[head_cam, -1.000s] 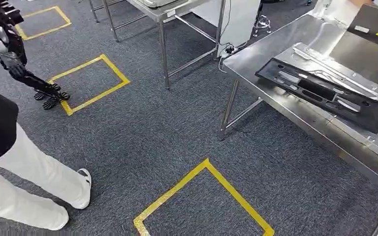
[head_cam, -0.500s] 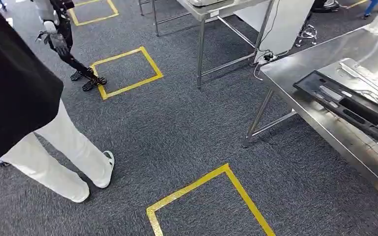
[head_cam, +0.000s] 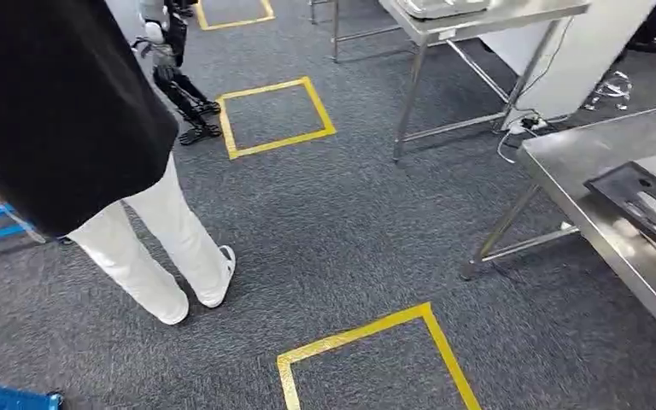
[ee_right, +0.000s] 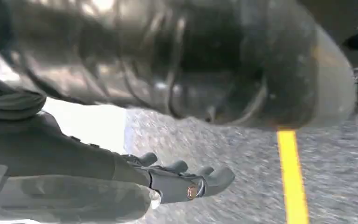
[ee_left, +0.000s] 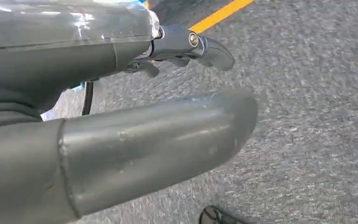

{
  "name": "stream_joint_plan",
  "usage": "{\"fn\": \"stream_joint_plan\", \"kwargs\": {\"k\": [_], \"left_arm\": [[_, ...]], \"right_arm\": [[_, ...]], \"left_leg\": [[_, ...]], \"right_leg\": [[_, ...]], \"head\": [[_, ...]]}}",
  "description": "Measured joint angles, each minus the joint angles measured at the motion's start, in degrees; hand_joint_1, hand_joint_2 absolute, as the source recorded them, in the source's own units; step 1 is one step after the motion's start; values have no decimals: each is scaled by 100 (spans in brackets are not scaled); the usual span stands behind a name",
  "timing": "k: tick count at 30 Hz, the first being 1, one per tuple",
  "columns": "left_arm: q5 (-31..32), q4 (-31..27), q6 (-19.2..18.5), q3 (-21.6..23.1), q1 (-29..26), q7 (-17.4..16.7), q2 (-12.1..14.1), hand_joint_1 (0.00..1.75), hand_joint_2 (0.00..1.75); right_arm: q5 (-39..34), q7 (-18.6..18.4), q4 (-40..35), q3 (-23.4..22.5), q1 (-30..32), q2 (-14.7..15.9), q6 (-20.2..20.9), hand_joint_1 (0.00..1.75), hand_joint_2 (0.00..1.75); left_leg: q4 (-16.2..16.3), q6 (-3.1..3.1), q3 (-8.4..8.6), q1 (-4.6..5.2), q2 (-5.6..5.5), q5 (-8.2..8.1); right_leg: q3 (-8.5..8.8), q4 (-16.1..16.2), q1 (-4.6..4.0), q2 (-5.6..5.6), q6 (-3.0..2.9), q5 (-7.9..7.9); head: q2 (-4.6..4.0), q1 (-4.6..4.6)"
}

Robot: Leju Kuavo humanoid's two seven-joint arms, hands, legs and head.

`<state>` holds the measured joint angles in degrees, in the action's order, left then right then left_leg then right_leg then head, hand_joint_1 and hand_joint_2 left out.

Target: Take the parts from the cabinet and place them on the table.

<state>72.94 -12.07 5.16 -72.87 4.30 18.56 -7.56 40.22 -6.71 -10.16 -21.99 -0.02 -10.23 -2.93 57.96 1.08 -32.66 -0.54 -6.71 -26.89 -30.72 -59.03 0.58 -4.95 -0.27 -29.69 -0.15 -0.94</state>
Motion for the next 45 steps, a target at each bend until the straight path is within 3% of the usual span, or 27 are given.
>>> {"fn": "stream_joint_plan", "kwargs": {"k": [2, 3, 5, 7, 9, 10, 12, 13, 14, 18, 19, 21, 23, 24, 26, 28, 29, 33, 34, 35, 36, 38, 40, 41, 43, 44, 45], "left_arm": [[0, 0, 20, 0, -22, -33, -2, 0, 0], [0, 0, 24, 0, -29, -35, -4, 0, 0], [0, 0, 24, 0, -24, -44, -20, 0, 0], [0, 0, 31, 0, 19, -44, -20, 0, 0], [0, 0, 35, 0, 14, -64, -20, 0, 0], [-2, 0, 42, 0, -3, -83, -20, 0, 0], [-13, 0, 55, -2, -16, -98, -17, 0, 0], [-15, 0, 64, -2, -6, -105, -15, 0, 0], [-17, 0, 66, -2, 17, -107, -15, 0, 0], [-18, 0, 70, -2, -21, -112, -13, 0, 0], [-18, 0, 70, -2, -23, -110, -18, 0, 0], [-17, 0, 72, -4, 3, -105, -17, 0, 0], [-11, 0, 74, -2, 16, -90, -17, 0, 0], [-9, 0, 77, -2, 15, -85, -17, 0, 0], [-5, 0, 81, -4, 4, -83, -17, 0, 0], [4, 0, 85, -2, 9, -77, -17, 0, 0], [4, 0, 85, -2, 13, -77, -22, 0, 0], [7, 0, 101, -2, -17, -77, -20, 0, 0], [7, 0, 103, -2, -22, -79, -20, 0, 0], [7, 0, 103, -2, -20, -79, -33, 0, 0], [7, 0, 103, -2, -1, -79, -31, 0, 0], [9, 0, 103, -2, 24, -79, -28, 0, 0], [9, 0, 103, -2, 6, -81, -28, 0, 0], [7, 0, 103, -4, -10, -81, -28, 0, 0], [7, 0, 103, -4, -12, -81, -26, 0, 0], [9, 0, 103, -4, 4, -81, -28, 0, 0], [9, 0, 103, -4, 19, -81, -28, 0, 0]], "right_arm": [[7, -7, 0, 0, -18, 29, 35, 0, 0], [9, -11, 0, -4, -15, 37, 50, 0, 0], [11, -15, 0, -11, 0, 48, 57, 0, 0], [11, -15, 0, -15, 12, 55, 59, 0, 0], [13, -15, 0, -17, 12, 59, 64, 0, 0], [26, -15, 0, -18, 9, 59, 64, 0, 0], [55, -15, 0, -18, 5, 59, 64, 0, 0], [78, -15, 0, -18, 5, 59, 64, 0, 0], [94, -15, 0, -18, 8, 61, 64, 0, 0], [105, -15, -2, -18, -39, 64, 66, 0, 0], [107, -20, -7, -17, -42, 72, 66, 0, 0], [107, -24, -7, -17, -19, 77, 66, 0, 0], [114, -26, -4, -18, -10, 81, 68, 0, 0], [116, -28, -4, -18, -4, 83, 68, 0, 0], [131, -31, -4, -20, 7, 90, 68, 0, 0], [171, -28, -4, -20, 7, 92, 66, 0, 0], [188, -31, 0, -26, 27, 101, 66, 0, 0], [214, -28, 0, -44, -25, 101, 66, 0, 0], [216, -28, 2, -48, -16, 96, 66, 0, 0], [216, -42, 0, -52, -8, 101, 66, 0, 0], [216, -42, 2, -52, -1, 101, 66, 0, 0], [216, -44, 2, -55, 14, 101, 66, 0, 0], [216, -44, 2, -57, 11, 101, 66, 0, 0], [216, -44, 2, -57, 7, 101, 66, 0, 0], [216, -44, 2, -59, 7, 101, 66, 0, 0], [216, -44, 2, -61, 8, 103, 66, 0, 0], [216, -44, 2, -61, 10, 101, 66, 0, 0]], "left_leg": [[-25, -76, -24, -18, -129, 31], [-15, -109, -57, -13, -155, 20], [354, -141, -198, 3, 449, -233], [1309, -204, -662, -20, 607, -705], [1815, -234, -910, -36, 637, -818], [1661, -239, -824, -42, 643, -675], [684, -217, -293, -42, 753, -177], [155, -188, 13, -31, 981, 8], [-18, -150, 85, 51, 1162, -92], [-66, -6, 37, 61, 898, -35], [-132, 43, 119, 11, 822, 6], [-148, 115, 107, 9, 720, 31], [-140, 133, 97, 22, 584, 28], [-133, 133, 100, 27, 496, 27], [-118, 126, 121, 28, 330, 20], [-81, 98, 134, 25, 162, -2], [-62, 76, 115, 35, 109, -13], [-60, -73, 0, 8, -146, 29], [-6, -89, -5, -2, -104, -14], [156, -108, -74, 30, 233, -137], [497, -132, -245, 26, 451, -351], [1419, -180, -695, 1, 598, -769], [1738, -218, -857, -37, 638, -755], [1474, -227, -723, -54, 654, -567], [418, -225, -157, -68, 808, -77], [-20, -212, 56, -51, 1166, -53], [-32, -170, 80, -18, 1128, -35]], "right_leg": [[7, 16, -32, 110, -24, 4], [31, 86, 29, 185, -74, 36], [78, 137, 12, 345, -159, 54], [72, 133, -16, 546, -180, 38], [75, 131, -26, 721, -182, 21], [84, 131, -27, 792, -175, 12], [130, 130, -27, 934, -146, -21], [165, 130, -34, 997, -119, -42], [170, 120, -73, 1053, -78, -70], [229, 149, -86, 1237, 9, -84], [243, 94, -40, 1113, 50, -159], [-42, -512, -20, 606, 79, -554], [-507, -1432, -17, 514, 101, -931], [-651, -1671, -16, 511, 105, -932], [-540, -1293, -15, 501, 92, -525], [-119, -272, 5, 303, 57, 77], [-37, -73, 14, -4, 28, 30], [-23, 27, -11, 167, -32, 50], [12, 101, 55, 272, -91, 88], [38, 142, 33, 325, -134, 92], [42, 145, 17, 419, -171, 92], [41, 142, -11, 603, -193, 75], [46, 137, -21, 768, -187, 57], [57, 134, -21, 834, -176, 45], [104, 128, -18, 970, -140, 8], [132, 119, -38, 1028, -106, -18], [131, 102, -79, 1078, -64, -47]], "head": [[0, 0], [0, 2], [0, 18], [0, 18], [0, 15], [0, 15], [0, 17], [0, 15], [0, 15], [0, 13], [0, 15], [0, 7], [0, 4], [0, 7], [0, 7], [0, 5], [0, 7], [0, 7], [0, 7], [0, 11], [0, 26], [0, 26], [0, 28], [0, 28], [0, 28], [0, 28], [0, 16]]}}
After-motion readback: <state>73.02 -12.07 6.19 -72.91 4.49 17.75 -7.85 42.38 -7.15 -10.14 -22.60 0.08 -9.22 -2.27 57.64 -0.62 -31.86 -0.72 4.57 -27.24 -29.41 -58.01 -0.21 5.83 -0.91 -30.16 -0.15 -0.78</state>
